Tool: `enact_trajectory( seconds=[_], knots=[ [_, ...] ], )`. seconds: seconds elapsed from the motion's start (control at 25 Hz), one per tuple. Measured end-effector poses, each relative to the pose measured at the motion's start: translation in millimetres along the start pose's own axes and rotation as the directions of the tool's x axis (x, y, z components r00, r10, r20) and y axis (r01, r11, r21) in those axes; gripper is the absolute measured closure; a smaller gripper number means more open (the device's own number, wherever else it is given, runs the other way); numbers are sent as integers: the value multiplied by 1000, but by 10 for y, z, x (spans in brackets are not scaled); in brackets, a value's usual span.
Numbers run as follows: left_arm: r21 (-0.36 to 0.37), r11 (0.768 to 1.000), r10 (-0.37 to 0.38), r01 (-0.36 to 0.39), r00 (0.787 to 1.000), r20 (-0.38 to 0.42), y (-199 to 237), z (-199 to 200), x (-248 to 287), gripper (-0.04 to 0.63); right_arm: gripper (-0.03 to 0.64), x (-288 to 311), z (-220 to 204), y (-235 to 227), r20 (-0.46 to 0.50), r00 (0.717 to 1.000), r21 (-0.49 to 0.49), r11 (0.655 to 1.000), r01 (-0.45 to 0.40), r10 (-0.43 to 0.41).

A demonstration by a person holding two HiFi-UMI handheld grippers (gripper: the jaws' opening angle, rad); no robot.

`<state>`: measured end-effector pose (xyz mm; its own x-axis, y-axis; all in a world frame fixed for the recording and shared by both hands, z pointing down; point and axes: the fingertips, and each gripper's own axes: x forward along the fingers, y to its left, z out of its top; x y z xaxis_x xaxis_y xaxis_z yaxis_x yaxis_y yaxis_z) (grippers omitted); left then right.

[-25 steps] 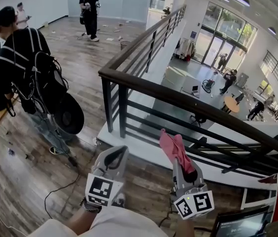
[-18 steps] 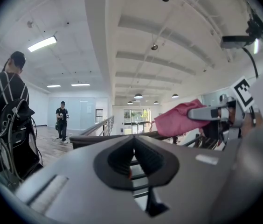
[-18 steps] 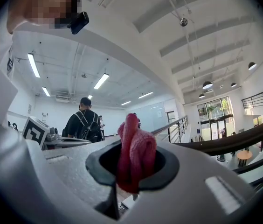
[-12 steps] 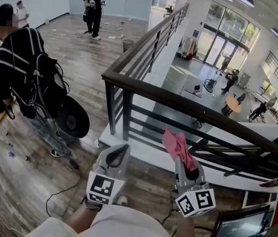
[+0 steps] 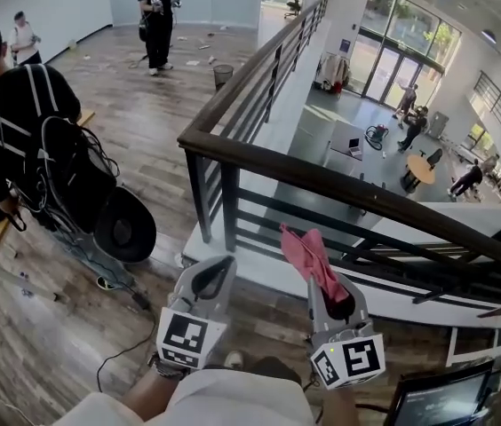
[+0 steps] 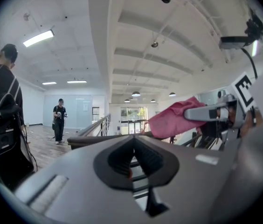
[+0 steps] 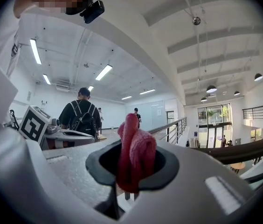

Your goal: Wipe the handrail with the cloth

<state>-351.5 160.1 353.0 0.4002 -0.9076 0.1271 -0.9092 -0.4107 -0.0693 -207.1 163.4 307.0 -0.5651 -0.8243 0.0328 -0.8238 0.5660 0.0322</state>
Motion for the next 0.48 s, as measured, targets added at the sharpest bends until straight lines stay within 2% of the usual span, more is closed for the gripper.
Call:
enact_trajectory(
  seconds=[0.16,0.48],
  knots=[
    [4,1000,-13,13,1000,1,17,13,54,589,557,114,21,-26,-6,1000,27,1000,1,-1],
    [-28,998,49,-49,999,-9,224,-38,298,589,557,430,-47,-259,-25,1000,60,998,-17,18]
  ],
)
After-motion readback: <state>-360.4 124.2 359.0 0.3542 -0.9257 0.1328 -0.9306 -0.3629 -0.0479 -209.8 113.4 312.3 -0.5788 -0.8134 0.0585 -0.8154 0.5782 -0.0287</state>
